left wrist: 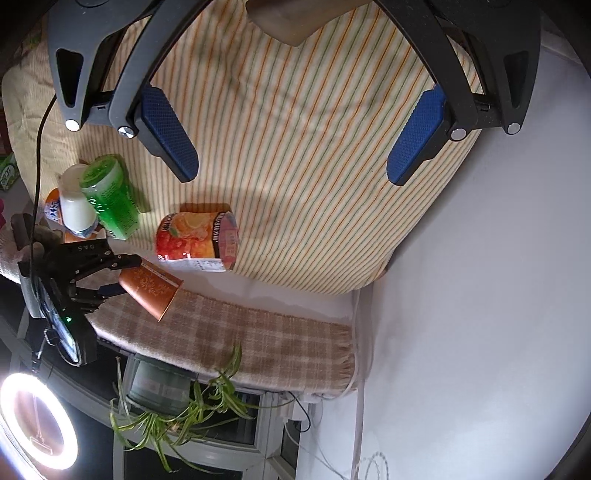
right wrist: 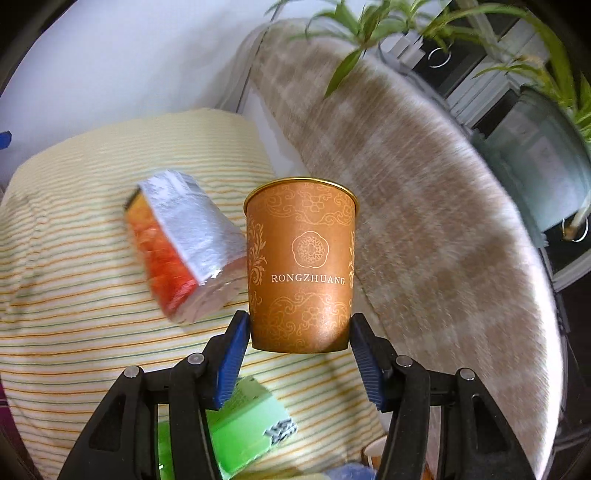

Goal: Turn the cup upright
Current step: 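Lift the orange cup with the right gripper and carry it toward the left tool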

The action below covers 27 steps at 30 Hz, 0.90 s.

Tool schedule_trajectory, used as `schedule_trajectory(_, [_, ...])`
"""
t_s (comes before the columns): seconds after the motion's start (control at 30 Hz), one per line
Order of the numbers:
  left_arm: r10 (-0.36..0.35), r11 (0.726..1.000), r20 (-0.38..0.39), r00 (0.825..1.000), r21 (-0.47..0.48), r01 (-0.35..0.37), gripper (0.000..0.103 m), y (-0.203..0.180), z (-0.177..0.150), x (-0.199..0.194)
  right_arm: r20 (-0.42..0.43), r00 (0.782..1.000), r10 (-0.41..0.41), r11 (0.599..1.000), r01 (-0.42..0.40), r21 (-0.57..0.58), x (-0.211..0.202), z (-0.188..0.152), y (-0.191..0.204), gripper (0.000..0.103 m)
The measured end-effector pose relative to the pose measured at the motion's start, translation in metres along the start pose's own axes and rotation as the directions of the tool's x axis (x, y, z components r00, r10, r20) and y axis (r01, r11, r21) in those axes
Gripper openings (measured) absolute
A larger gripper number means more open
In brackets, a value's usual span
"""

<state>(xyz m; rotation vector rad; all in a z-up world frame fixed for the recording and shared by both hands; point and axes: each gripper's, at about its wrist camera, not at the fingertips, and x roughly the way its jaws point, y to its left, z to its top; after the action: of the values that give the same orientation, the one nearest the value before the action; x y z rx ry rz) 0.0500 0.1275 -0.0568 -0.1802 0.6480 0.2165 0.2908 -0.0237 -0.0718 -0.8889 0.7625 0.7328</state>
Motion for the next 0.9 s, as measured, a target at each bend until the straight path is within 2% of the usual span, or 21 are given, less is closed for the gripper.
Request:
schedule_trajectory(0.33, [-0.033,0.999,0.030,0.999,0.031,0.032,0.103,-0.009,-0.009,-0.035,0.119,0.993,-0.001,0.992,-0.014,0.127,-0.095,-0.035,0.026,0.057])
schedule_trajectory(0.57, [-0.062,0.996,0.017,0.998,0.060,0.061,0.103,-0.026,-0.019,-0.044,0.163,0.986,0.030,0.951,-0.079,0.299,-0.133,-0.078,0.060,0.057])
schedule_trajectory(0.67, [-0.076,0.995,0.010,0.997,0.073,0.075,0.103,-0.035,-0.024,-0.045,0.158,0.987,0.040,0.914,-0.100,0.392,-0.139,-0.100,0.073,0.057])
schedule_trajectory(0.73, [-0.083,0.993,0.004,0.997,0.082,0.082,0.103,-0.040,-0.026,-0.045,0.157,0.986,0.050,0.876,-0.119,0.468,-0.143,-0.118,0.078,0.057])
schedule_trajectory(0.83, [-0.096,0.991,-0.012,0.995,0.092,0.097,0.103,-0.048,-0.029,-0.043,0.142,0.988,0.060,0.802,-0.132,0.583,-0.145,-0.145,0.085,0.057])
schedule_trajectory(0.9, [-0.107,0.990,-0.024,0.994,0.090,0.109,0.103,-0.053,-0.031,-0.042,0.138,0.987,0.081,0.738,-0.152,0.658,-0.143,-0.162,0.089,0.057])
